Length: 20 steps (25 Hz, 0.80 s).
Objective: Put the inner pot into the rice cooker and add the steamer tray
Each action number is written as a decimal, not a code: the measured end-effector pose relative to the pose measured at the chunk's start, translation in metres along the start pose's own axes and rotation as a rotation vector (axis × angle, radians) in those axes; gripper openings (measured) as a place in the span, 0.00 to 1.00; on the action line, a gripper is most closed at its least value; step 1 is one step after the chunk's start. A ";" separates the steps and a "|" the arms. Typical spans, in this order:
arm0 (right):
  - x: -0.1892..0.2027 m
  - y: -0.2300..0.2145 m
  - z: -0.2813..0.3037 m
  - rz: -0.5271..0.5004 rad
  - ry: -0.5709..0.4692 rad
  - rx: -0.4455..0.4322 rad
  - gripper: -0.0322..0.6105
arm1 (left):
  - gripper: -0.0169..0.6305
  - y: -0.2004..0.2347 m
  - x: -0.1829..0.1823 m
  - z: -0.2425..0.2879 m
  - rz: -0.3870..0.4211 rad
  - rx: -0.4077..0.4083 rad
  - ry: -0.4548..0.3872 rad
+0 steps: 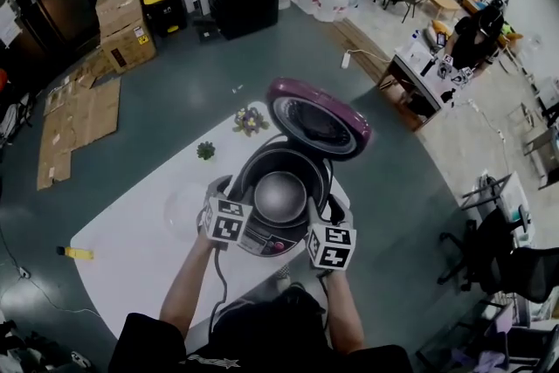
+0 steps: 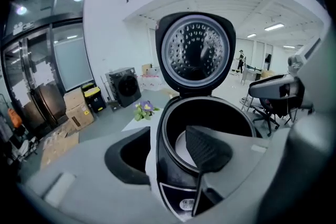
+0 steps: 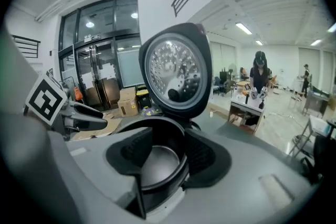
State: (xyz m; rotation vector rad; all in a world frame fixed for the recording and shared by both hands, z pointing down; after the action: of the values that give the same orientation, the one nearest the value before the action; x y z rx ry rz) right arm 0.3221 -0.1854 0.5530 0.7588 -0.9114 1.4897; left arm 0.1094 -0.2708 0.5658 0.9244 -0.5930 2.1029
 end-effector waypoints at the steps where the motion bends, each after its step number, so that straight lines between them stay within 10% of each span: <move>1: -0.007 0.006 -0.004 -0.015 -0.022 -0.010 0.35 | 0.37 0.004 -0.005 -0.009 -0.006 -0.013 -0.025; 11: -0.080 0.092 -0.054 -0.193 -0.318 -0.267 0.35 | 0.34 0.037 -0.022 -0.133 -0.087 -0.225 -0.290; 20: -0.078 0.209 -0.079 -0.311 -0.388 -0.566 0.30 | 0.20 0.069 0.041 -0.245 -0.190 -0.488 -0.391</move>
State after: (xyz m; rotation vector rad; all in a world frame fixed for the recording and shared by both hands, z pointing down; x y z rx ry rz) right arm 0.1266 -0.1592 0.4219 0.7299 -1.3598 0.7614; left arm -0.0665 -0.1351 0.4355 1.0552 -1.1122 1.5119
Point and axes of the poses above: the fingertips, and each gripper's own axes: z forward along the fingers, y to its left, x out of its underside, the point moved 3 cm from there along -z, backward along the fingers, and after that the axes turned 2 degrees about -y, right-handed, at the moved point
